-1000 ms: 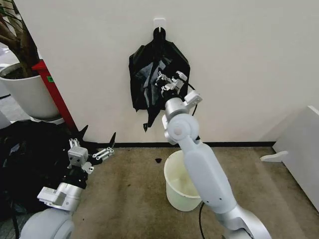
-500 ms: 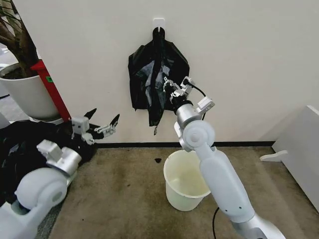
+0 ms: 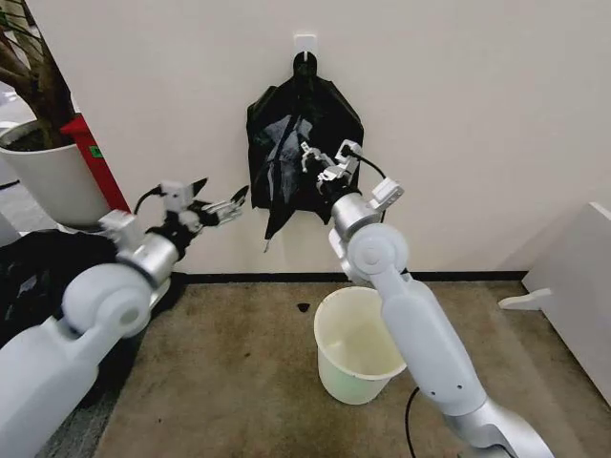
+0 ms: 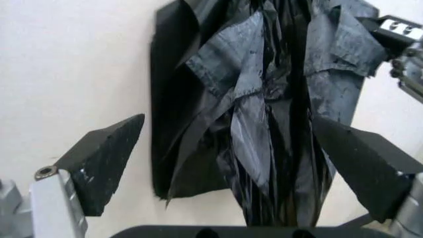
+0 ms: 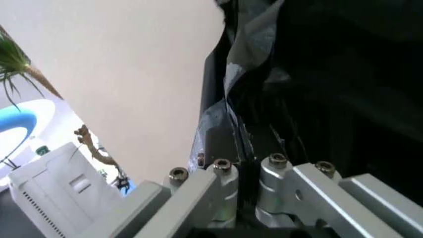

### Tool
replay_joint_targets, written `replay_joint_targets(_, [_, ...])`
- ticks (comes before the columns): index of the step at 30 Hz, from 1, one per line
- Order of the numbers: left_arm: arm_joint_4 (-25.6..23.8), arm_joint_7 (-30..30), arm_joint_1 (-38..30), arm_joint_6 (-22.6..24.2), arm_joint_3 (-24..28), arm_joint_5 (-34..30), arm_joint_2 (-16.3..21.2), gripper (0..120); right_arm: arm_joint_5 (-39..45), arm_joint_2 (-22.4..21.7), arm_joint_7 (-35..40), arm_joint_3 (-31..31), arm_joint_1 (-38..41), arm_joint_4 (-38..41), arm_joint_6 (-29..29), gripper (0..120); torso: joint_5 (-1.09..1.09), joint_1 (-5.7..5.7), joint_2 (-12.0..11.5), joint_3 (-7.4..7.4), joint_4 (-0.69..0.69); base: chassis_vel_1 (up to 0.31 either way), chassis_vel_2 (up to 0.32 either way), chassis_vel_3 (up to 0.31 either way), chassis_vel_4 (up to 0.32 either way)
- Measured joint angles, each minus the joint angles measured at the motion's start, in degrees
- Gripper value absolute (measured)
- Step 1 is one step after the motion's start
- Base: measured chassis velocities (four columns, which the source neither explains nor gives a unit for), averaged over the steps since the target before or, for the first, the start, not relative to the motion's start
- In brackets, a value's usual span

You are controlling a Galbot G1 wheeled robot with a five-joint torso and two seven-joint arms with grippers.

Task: Place the garbage bag over the trash bin.

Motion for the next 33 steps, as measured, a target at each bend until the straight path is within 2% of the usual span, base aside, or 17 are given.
replay_joint_targets(3, [2.7, -3.0, -7.3, 1.0, 6.6, -2.1, -1.6, 100, 0.9, -1.6, -0.5, 1.1, 0.0, 0.6, -0.4, 0, 0.01, 0.00, 0.0, 0.00, 0.00, 0.000, 0.000, 0.000, 0.000])
replay_joint_targets(8, [4.0, -6.4, -12.8, 3.5, 9.9, -5.1, -4.0, 100, 1.8, -3.1, -1.0, 2.2, 0.0, 1.3, -1.0, 0, 0.03, 0.00, 0.0, 0.00, 0.00, 0.000, 0.000, 0.000, 0.000])
replay_joint_targets(9, [4.4, -7.7, -14.7, 5.0, 11.4, -6.9, -5.1, 100, 2.2, -3.5, -1.0, 2.5, -0.1, 1.6, -1.1, 0, -0.01, 0.00, 0.0, 0.00, 0.00, 0.000, 0.000, 0.000, 0.000])
replay_joint_targets(13, [5.6, -9.8, -18.2, 7.0, 12.7, -8.7, -7.4, 100, 2.5, -3.8, -1.1, 3.0, -0.2, 2.6, -1.2, 0, 0.01, 0.00, 0.0, 0.00, 0.01, 0.000, 0.000, 0.000, 0.000])
replay_joint_targets(22, [9.6, -11.9, -22.7, 8.7, 15.7, -8.4, -11.2, 100, 2.4, -4.7, -1.3, 3.4, -1.1, 4.0, -1.5, 0, 0.00, 0.00, 0.0, 0.00, 0.01, 0.000, 0.000, 0.000, 0.000])
replay_joint_targets(24, [11.6, -12.6, -24.6, 9.0, 17.5, -8.3, -12.7, 97, 2.5, -5.0, -1.3, 3.7, -1.4, 4.5, -1.5, 0, 0.00, 0.00, 0.0, 0.00, 0.00, 0.000, 0.000, 0.000, 0.000])
replay_joint_targets(28, [12.4, -13.2, -25.4, 10.5, 18.6, -8.4, -13.6, 87, 2.5, -5.1, -1.3, 4.0, -1.6, 4.9, -1.6, 0, 0.00, 0.00, 0.0, 0.00, 0.00, 0.000, 0.000, 0.000, 0.000])
replay_joint_targets(33, [12.7, -14.3, -25.8, 13.2, 19.9, -8.8, -14.8, 66, 2.6, -5.1, -1.2, 4.3, -2.0, 5.4, -1.6, 0, -0.01, 0.00, 0.0, 0.00, 0.01, 0.000, 0.000, 0.000, 0.000])
